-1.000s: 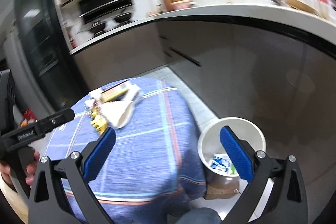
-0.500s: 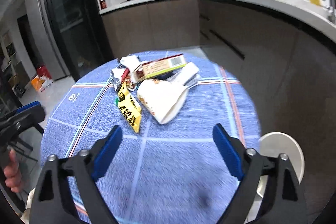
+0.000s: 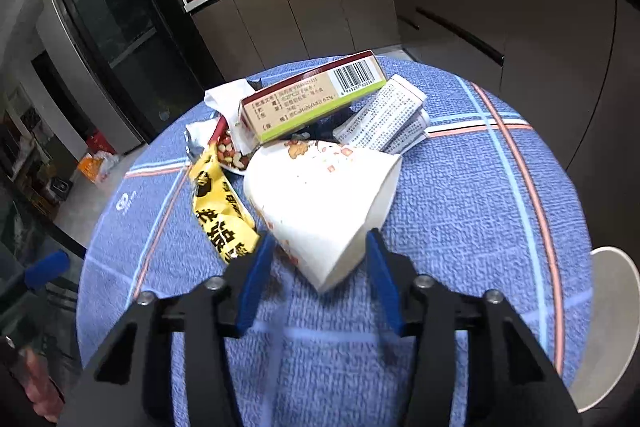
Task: Collect trash
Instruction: 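Move both tools back over the table toward the remaining trash, then grasp the white paper cup with the right gripper while the left gripper grasps the yellow wrapper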
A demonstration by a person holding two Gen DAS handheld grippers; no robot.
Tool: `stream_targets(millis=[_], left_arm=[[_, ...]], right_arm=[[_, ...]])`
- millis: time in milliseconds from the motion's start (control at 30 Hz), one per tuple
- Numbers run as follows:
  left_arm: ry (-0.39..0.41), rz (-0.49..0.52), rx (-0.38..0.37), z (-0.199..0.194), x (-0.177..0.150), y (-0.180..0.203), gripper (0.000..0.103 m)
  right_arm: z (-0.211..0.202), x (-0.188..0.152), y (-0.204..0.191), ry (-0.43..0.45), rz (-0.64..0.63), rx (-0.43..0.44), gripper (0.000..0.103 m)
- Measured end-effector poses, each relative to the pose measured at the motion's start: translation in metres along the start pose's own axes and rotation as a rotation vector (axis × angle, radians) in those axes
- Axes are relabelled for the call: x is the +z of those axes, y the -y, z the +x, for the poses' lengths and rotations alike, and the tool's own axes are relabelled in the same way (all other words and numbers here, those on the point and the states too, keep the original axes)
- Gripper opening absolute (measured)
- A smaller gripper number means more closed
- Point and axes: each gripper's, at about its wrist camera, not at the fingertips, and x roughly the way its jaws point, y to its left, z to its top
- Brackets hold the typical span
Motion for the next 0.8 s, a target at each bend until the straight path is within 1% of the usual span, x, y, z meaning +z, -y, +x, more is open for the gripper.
stream_targets(millis=[33,100,167,300,367,533,700,767,800], left_arm=[[-0.006,-0.005,-0.008,0.004,0.001,0.0,0.091],[-0.026,-0.017,-0.027,0.017,0.006,0.001,0.086],[-0.051,-0.028,-0.047,0.03,0.01,0.003,0.081],[-0.093,-0.069,-0.073,0.058,0.019,0.006,0.079],[-0.115,-0.094,-0.077,0.073,0.024,0.008,0.073],[-0.159,-0.142,-0.036,0.104,0.03,0.01,0.073],[-0.182,-0.212,0.016,0.116,0.029,0.0,0.072],[-0.189,-0.214,0.031,0.118,0.027,-0.003,0.07],[-0.182,-0.194,0.046,0.118,0.026,-0.001,0.07]], right_arm=[[0.002,0.001,0.001,-0.003,0.006,0.013,0.011],[0.001,0.0,0.001,-0.001,-0.001,0.031,0.005],[-0.007,-0.003,-0.003,0.017,-0.029,0.02,0.005],[-0.032,-0.015,-0.006,0.065,-0.051,-0.018,0.005],[-0.043,-0.021,-0.007,0.081,-0.057,-0.024,0.005],[-0.066,-0.035,-0.01,0.11,-0.073,-0.049,0.005],[-0.083,-0.046,-0.012,0.137,-0.084,-0.066,0.005],[-0.086,-0.048,-0.013,0.143,-0.088,-0.07,0.005],[-0.087,-0.048,-0.013,0.144,-0.092,-0.071,0.005]])
